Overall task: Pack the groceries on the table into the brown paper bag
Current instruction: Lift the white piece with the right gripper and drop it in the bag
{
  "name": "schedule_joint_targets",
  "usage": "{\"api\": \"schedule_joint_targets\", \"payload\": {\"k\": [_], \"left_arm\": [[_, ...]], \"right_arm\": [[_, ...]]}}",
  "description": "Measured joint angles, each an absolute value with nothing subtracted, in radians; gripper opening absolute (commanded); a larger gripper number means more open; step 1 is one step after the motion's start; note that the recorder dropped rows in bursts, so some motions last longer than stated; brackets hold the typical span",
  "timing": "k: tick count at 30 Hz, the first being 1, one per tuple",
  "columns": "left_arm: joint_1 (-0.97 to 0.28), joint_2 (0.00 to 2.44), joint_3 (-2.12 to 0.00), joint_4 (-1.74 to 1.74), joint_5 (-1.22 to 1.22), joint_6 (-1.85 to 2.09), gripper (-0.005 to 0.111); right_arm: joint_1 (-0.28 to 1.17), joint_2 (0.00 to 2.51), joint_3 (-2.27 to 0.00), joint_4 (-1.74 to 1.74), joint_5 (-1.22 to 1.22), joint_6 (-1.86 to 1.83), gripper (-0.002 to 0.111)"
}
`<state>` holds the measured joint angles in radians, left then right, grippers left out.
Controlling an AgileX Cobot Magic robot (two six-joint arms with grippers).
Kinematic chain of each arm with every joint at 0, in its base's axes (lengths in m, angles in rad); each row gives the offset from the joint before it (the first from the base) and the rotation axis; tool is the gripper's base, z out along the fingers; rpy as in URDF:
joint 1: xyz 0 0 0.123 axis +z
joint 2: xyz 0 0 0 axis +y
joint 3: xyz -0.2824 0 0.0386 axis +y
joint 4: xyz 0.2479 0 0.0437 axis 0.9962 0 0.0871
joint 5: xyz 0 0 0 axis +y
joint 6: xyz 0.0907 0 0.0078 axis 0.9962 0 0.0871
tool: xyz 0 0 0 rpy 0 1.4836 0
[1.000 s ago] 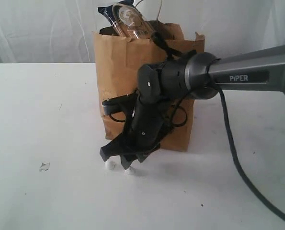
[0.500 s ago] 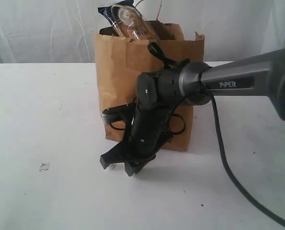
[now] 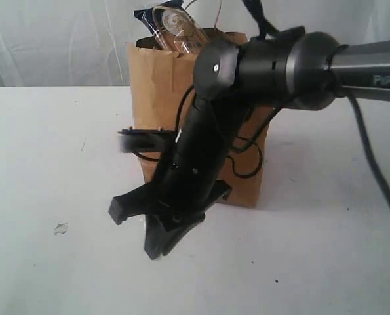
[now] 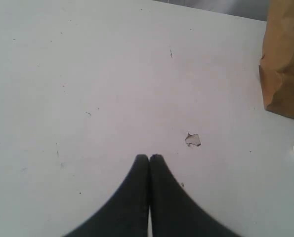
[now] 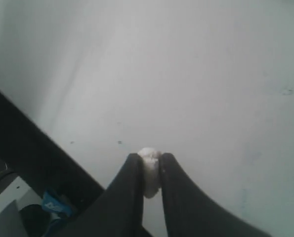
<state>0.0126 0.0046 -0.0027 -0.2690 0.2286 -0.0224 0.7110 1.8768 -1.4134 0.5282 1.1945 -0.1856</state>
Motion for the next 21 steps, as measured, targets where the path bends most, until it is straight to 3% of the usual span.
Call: {"api": "schedule_joint_targets", "payload": {"k": [11, 17, 21], "left_arm": [[0.013, 0.005, -0.003, -0.269, 0.229, -0.022, 0.0], [0.013, 0.005, -0.003, -0.269, 0.229, -0.022, 0.0], [0.013, 0.005, -0.003, -0.269, 0.229, -0.022, 0.0]], "right_arm": [[0.763, 1.586, -1.537, 0.764, 1.199, -0.273, 0.011], [0.63, 1.559, -1.685, 0.78, 1.071, -0.262, 0.011], [0.529, 1.582, -1.724, 0.779, 0.834, -0.262, 0.011]]}}
